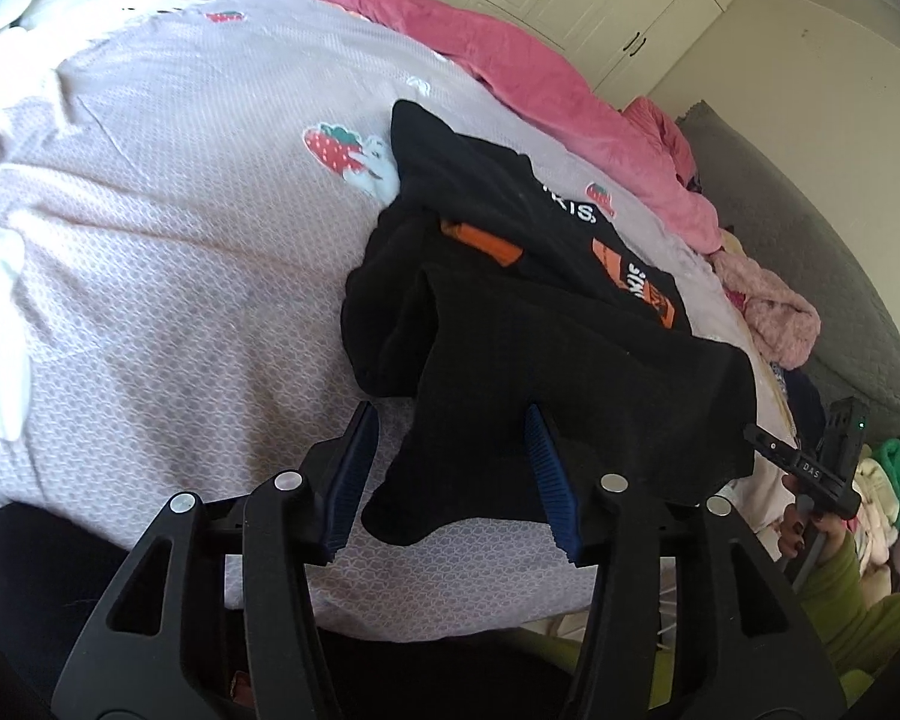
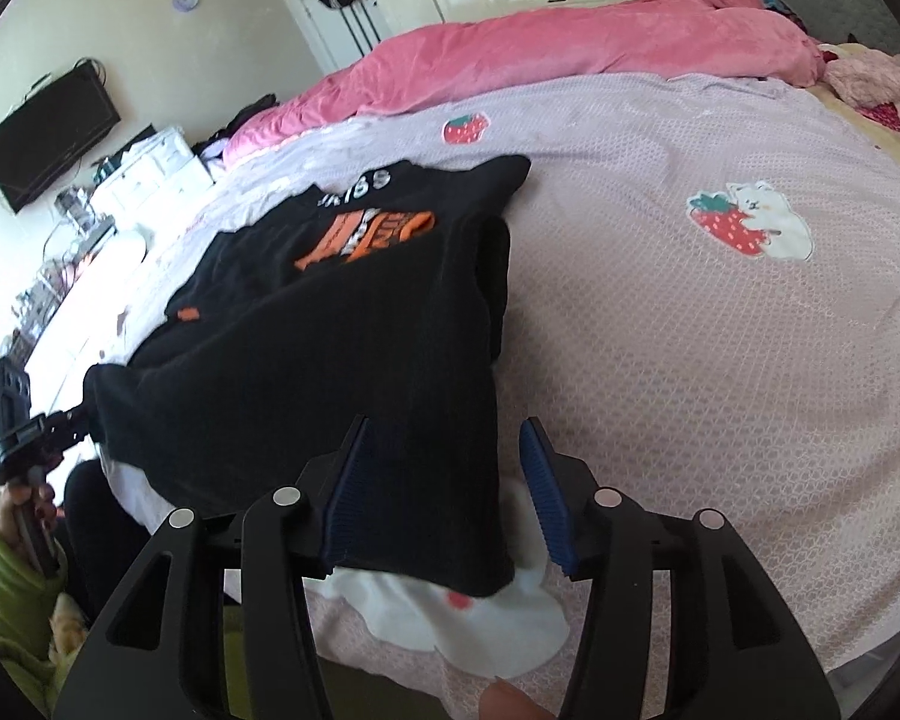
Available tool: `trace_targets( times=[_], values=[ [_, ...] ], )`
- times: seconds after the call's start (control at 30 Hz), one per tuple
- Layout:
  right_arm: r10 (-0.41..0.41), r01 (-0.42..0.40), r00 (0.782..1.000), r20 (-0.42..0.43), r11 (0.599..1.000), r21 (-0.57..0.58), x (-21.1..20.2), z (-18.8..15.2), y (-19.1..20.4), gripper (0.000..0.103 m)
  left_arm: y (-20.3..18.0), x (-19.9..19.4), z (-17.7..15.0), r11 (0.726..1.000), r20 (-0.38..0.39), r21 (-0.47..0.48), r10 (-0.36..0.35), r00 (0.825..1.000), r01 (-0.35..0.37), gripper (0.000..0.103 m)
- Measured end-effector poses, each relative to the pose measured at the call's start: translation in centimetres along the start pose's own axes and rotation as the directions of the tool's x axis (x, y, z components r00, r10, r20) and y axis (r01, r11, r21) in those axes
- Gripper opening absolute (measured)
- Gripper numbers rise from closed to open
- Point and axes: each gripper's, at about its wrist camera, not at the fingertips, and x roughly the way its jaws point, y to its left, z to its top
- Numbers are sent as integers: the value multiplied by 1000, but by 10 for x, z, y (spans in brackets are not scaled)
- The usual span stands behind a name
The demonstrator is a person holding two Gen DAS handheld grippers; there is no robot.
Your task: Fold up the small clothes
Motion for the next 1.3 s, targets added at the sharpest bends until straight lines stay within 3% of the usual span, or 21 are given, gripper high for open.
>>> trace_targets(
  times=[0.13,0.17,0.2,0.23,0.3,0.33,0.57,0.87,1.13,1.3],
  values=[
    [17,-18,999,-29,1000,-14,8,-6,2,49,-3,5,1,1000,7,10,5,1000,-5,41],
    [24,-25,999,-35,999,-21,9,-7,3,48,-6,5,1,1000,11,18,7,1000,-8,30],
    [28,-30,999,-39,999,-36,10,-8,7,45,-8,5,2,1000,14,29,13,1000,-13,12],
    [22,-24,999,-39,998,-50,10,-9,9,36,-11,5,3,999,16,39,18,1000,-19,4],
    [8,-10,1000,-30,997,-77,9,-9,13,21,-16,4,6,998,23,54,23,999,-24,3],
    [20,-22,1000,-24,997,-78,7,-8,12,8,-19,2,7,998,28,62,18,999,-19,3],
    [102,-96,992,80,992,-76,-19,10,14,8,-30,-12,35,997,89,64,-37,995,31,3],
    [109,-114,950,292,994,-2,-35,69,5,8,-39,-20,97,999,189,45,-31,981,23,3],
    [39,-51,951,306,998,34,-1,113,3,8,-37,14,142,1000,187,17,-2,982,-1,3],
    [-18,0,963,269,998,67,28,131,-4,8,-18,46,159,999,166,-33,26,986,-20,3]
  ],
)
